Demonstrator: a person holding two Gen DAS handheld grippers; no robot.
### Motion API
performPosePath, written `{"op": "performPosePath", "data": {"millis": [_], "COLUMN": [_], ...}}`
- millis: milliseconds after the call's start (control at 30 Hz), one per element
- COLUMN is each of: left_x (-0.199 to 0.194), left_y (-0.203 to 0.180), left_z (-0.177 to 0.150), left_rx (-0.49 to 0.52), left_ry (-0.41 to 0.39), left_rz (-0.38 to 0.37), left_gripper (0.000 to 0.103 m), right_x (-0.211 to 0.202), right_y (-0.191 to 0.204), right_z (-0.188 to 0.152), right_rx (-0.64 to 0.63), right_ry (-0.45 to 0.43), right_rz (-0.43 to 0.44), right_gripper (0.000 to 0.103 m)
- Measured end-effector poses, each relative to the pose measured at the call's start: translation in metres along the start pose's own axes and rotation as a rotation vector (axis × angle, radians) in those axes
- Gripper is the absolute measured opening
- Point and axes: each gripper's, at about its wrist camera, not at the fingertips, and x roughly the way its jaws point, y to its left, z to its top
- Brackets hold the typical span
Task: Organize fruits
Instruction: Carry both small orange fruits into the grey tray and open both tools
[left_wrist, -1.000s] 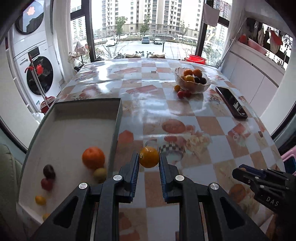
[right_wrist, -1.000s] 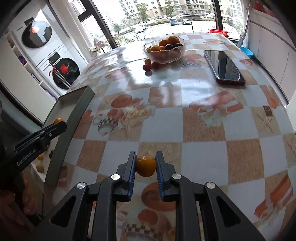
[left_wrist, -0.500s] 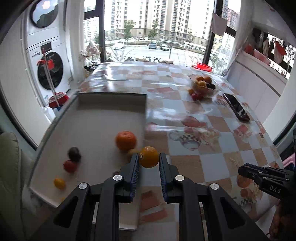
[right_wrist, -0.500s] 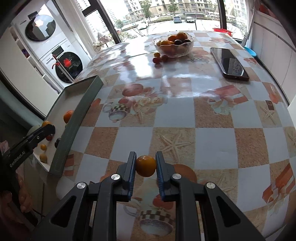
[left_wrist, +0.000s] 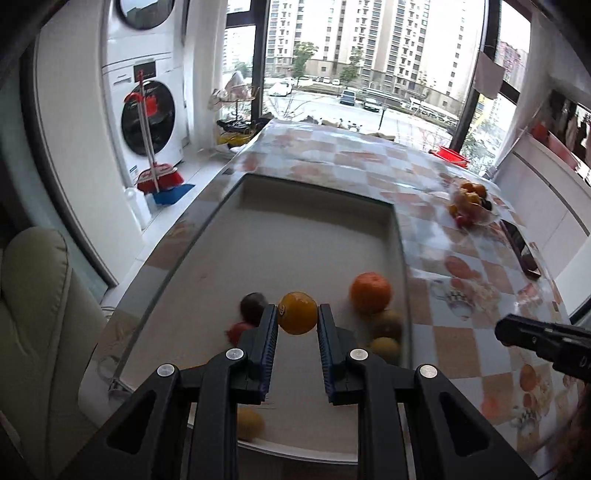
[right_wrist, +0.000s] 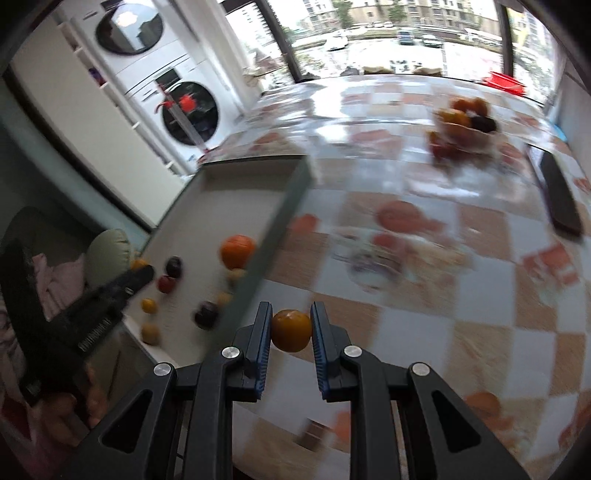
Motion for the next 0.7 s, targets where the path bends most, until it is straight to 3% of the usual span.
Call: {"op": "performPosePath", "data": {"millis": [300,700], "left_x": [0.016,0.039], "left_y": [0.005,0.015], "left_z": [0.001,0.002], "left_rx": [0.027,0.015], "left_ry": [0.020,0.084], "left_rz": [0.050,0.082], "left_gripper": [0.023,0.023], "right_x": [0.040,0.083], "right_y": [0.055,0.080], "right_z": [0.021,0.030], "right_rx": [-0.107,-0.217], "right_ry": [0.058,0.164], "right_rz": [0.025,-0.016], "right_gripper": [0.023,0.025]}}
